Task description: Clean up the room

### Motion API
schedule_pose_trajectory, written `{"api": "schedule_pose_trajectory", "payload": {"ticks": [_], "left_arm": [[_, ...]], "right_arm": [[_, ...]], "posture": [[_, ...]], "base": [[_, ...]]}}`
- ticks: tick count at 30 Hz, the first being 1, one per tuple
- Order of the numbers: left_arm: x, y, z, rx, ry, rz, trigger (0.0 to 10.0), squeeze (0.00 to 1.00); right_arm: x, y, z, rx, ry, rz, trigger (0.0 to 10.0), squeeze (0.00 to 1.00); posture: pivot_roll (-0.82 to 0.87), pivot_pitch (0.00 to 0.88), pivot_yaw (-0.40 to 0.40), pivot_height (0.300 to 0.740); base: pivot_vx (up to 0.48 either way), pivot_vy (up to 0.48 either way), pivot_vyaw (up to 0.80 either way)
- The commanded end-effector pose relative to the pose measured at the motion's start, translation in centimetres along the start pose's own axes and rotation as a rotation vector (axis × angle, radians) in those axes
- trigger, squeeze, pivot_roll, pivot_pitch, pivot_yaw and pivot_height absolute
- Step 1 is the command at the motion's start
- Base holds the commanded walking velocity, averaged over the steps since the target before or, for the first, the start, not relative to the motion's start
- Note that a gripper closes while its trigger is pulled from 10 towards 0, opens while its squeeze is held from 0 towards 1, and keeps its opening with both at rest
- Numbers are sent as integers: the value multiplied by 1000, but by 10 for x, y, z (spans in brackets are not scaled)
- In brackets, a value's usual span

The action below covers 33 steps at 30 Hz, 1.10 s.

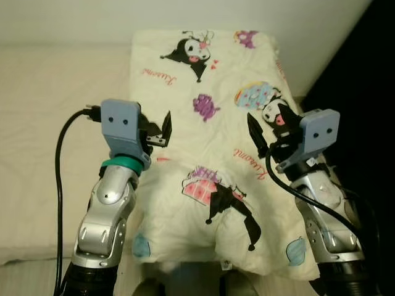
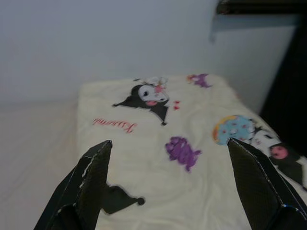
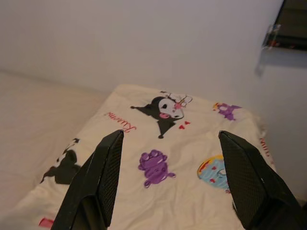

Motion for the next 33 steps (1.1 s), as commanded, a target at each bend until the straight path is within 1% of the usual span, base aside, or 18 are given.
{"api": "schedule_pose_trajectory", "payload": {"ticks": [1,9,11,13,14,15,16,17,18,20,22,23,24,25,26,28,31,33], "left_arm": [[-10,-2,0,-2,11,30,10000,0],[-21,-7,4,4,33,58,10000,0],[-29,-11,7,7,50,87,10000,0],[-45,-20,12,0,74,138,10000,0],[-45,-20,12,0,74,138,10000,0],[-51,-24,14,-1,87,158,10000,0],[-66,-33,18,-2,103,208,10000,0],[-66,-33,18,-2,103,208,10000,0],[-76,-40,21,-2,114,241,10000,0],[-103,-58,29,12,119,332,10000,0],[-122,-71,35,28,111,402,10000,0],[-129,-75,36,31,106,426,10000,0],[-129,-75,36,31,106,426,10000,0],[-144,-85,42,42,151,468,10000,0],[-151,-89,45,52,176,489,10000,0],[-151,-89,45,52,176,489,10000,0],[-172,-96,52,79,220,547,10000,0],[-177,-97,54,82,228,559,10000,0]], "right_arm": [[-7,-5,-2,-8,-4,23,10000,0],[-16,-8,0,6,-4,49,10000,0],[-24,-11,5,29,9,80,10000,0],[-42,-18,13,70,17,151,10000,0],[-42,-18,13,70,17,151,10000,0],[-48,-21,16,83,15,172,10000,0],[-62,-30,20,84,29,219,10000,0],[-62,-30,20,84,29,219,10000,0],[-71,-35,22,82,40,249,10000,0],[-95,-52,27,67,79,327,10000,0],[-109,-64,34,66,105,378,10000,0],[-114,-67,38,69,112,396,10000,0],[-114,-67,38,69,112,396,10000,0],[-125,-77,47,85,121,437,10000,0],[-131,-83,52,92,128,459,10000,0],[-131,-83,52,92,128,459,10000,0],[-144,-97,66,97,153,511,10000,0],[-147,-101,69,96,156,522,10000,0]], "posture": [[-74,122,15,738],[-77,114,15,740],[-78,109,15,740],[-76,107,14,740],[-76,107,14,740],[-76,107,14,740],[-74,105,12,740],[-74,105,12,740],[-74,105,12,740],[-71,102,10,740],[-66,101,11,740],[-66,101,11,740],[-66,101,11,740],[-67,100,12,740],[-69,100,15,740],[-69,100,15,740],[-74,101,20,740],[-75,101,20,740]], "base": [[0,0,0],[0,0,0],[0,0,0],[0,0,0],[0,0,0],[0,0,0],[0,0,0],[0,0,0],[0,0,0],[0,0,0],[0,0,0],[0,0,0],[0,0,0],[0,0,0],[0,0,0],[0,0,0],[0,0,0],[0,0,0]]}}
Point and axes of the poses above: a point about 5 cm out from each wrist's last joint towards the gripper, its own y axis pointing out of the wrist towards the gripper, its own x axis along the axis of the wrist's last joint, z = x × y, the point moved 5 cm from there along y, pointing out of the wrist towards the gripper, and after that the axes turned 2 degrees about -y, right-handed, at the moved point
